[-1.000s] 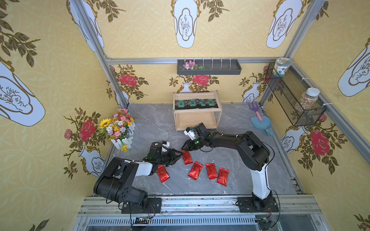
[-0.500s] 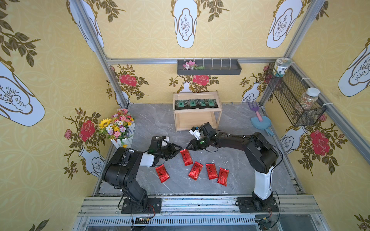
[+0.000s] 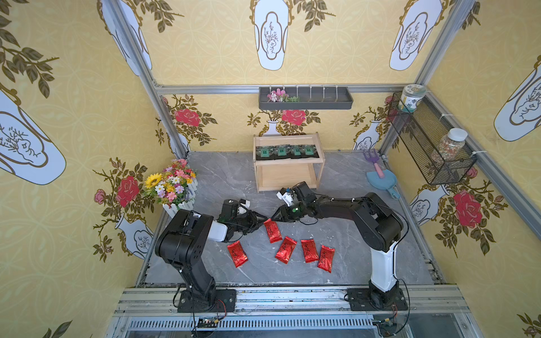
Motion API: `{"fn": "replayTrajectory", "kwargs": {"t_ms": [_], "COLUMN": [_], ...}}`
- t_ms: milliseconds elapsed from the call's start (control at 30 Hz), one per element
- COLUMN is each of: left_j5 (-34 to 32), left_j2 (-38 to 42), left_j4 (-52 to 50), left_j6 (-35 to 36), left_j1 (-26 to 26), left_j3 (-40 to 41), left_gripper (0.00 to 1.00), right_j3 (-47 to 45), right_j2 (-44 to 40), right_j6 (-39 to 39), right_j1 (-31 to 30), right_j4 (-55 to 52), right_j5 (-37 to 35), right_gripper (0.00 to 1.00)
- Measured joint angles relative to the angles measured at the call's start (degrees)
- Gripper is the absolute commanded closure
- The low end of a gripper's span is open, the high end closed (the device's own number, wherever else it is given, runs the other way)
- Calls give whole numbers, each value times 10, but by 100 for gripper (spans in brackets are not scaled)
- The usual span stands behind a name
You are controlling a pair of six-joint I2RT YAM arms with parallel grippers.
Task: Place the tea bags on the shelf by color
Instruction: Pick up the tea bag from the center of the board.
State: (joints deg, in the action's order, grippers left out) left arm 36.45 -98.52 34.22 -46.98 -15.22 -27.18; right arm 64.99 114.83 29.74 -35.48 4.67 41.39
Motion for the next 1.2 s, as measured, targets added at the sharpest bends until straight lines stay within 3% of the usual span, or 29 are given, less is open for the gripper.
{"fn": "replayTrajectory", "kwargs": {"t_ms": [300, 667, 900, 1200], "left_j5": [30, 31, -9, -77], "left_j2": [-33, -8, 12, -23], "left_j4": [53, 79, 154, 374], "left_j6": [-15, -32, -100, -250], "left_j1": [0, 7, 10, 13], "left_j3": [12, 29, 60, 115], "left_gripper": [83, 97, 100, 100], "right_j3": [2, 1, -37, -156], "right_j2": [8, -20, -87, -144], "right_j6": [3, 22, 136, 334], "right_j1": [1, 20, 27, 34], "right_j4": [1, 0, 28, 174], "right_j5": [7, 3, -43, -58], "right_gripper": [61, 59, 57, 52]}}
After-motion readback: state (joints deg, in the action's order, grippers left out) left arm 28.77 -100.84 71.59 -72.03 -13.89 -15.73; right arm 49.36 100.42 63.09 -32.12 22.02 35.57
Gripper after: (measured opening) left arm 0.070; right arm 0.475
